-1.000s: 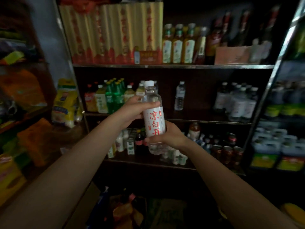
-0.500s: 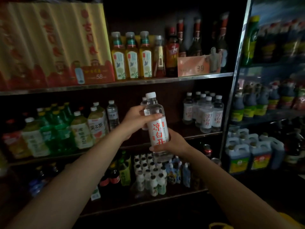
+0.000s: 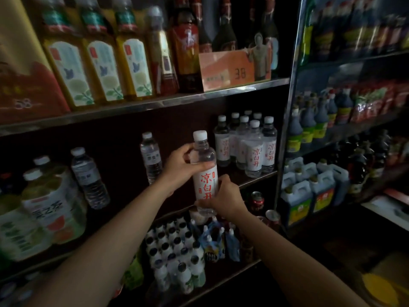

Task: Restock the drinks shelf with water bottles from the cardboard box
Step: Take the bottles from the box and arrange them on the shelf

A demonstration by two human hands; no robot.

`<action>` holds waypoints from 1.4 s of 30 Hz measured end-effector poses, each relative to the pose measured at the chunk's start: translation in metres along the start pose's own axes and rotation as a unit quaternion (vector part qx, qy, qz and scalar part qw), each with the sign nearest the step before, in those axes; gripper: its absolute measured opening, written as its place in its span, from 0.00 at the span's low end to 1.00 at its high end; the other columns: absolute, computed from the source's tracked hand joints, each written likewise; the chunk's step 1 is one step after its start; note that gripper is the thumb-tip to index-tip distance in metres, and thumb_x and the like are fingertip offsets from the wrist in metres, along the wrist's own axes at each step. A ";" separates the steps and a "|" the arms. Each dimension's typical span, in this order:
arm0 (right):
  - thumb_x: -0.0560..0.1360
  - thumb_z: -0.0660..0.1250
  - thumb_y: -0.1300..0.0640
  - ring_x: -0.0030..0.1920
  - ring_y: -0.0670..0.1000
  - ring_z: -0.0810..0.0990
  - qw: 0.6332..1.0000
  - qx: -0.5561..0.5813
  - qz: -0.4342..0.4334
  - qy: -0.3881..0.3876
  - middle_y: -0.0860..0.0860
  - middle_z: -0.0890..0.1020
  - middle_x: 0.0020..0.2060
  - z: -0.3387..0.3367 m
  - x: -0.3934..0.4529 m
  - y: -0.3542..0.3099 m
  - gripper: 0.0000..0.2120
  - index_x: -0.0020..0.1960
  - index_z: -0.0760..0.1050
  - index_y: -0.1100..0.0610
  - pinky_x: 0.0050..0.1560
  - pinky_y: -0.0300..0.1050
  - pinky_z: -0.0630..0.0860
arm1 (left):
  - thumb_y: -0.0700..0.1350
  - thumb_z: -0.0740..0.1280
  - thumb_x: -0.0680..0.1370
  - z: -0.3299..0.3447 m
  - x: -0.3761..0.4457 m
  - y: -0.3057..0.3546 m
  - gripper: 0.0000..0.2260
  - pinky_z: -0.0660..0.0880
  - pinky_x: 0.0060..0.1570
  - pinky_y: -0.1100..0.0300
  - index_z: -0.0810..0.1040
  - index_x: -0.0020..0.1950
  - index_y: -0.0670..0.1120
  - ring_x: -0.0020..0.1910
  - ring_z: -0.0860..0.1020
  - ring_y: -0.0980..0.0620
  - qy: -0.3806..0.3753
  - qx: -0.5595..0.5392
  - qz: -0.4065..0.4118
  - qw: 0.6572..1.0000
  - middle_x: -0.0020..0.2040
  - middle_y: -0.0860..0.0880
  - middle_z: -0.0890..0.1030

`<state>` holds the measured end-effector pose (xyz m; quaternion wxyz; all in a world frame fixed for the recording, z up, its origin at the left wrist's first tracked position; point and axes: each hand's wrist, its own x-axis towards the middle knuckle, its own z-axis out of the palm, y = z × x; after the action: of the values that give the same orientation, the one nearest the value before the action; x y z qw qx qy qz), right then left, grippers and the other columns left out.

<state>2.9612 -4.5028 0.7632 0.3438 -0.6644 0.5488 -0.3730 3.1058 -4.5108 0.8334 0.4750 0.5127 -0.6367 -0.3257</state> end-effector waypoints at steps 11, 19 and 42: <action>0.61 0.81 0.55 0.48 0.47 0.81 0.996 0.025 0.053 0.072 0.47 0.78 0.48 0.001 0.100 0.072 0.30 0.52 0.63 0.52 0.39 0.36 0.78 | 0.44 0.77 0.68 0.051 0.108 -0.053 0.24 0.76 0.52 0.62 0.75 0.61 0.54 0.53 0.78 0.60 -0.062 -0.001 -0.043 0.997 0.52 0.58 0.80; 0.65 0.77 0.52 0.51 0.49 0.72 0.989 -0.068 0.020 0.132 0.49 0.69 0.54 -0.004 0.155 0.096 0.29 0.59 0.66 0.56 0.50 0.43 0.73 | 0.43 0.79 0.65 0.085 0.160 -0.072 0.32 0.76 0.42 0.68 0.73 0.66 0.48 0.47 0.78 0.59 0.001 0.056 -0.022 0.998 0.60 0.49 0.76; 0.77 0.65 0.56 0.47 0.60 0.82 0.965 -0.225 0.029 0.129 0.59 0.80 0.51 -0.004 0.202 0.111 0.24 0.67 0.57 0.62 0.43 0.50 0.79 | 0.65 0.73 0.57 0.115 0.183 -0.086 0.49 0.72 0.63 0.48 0.58 0.74 0.56 0.66 0.72 0.48 0.035 0.077 -0.108 0.991 0.70 0.46 0.69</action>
<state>2.9291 -4.7198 0.6925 0.1226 -0.6547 0.6776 -0.3119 3.0236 -4.7173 0.7666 0.4180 0.6244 -0.5840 -0.3072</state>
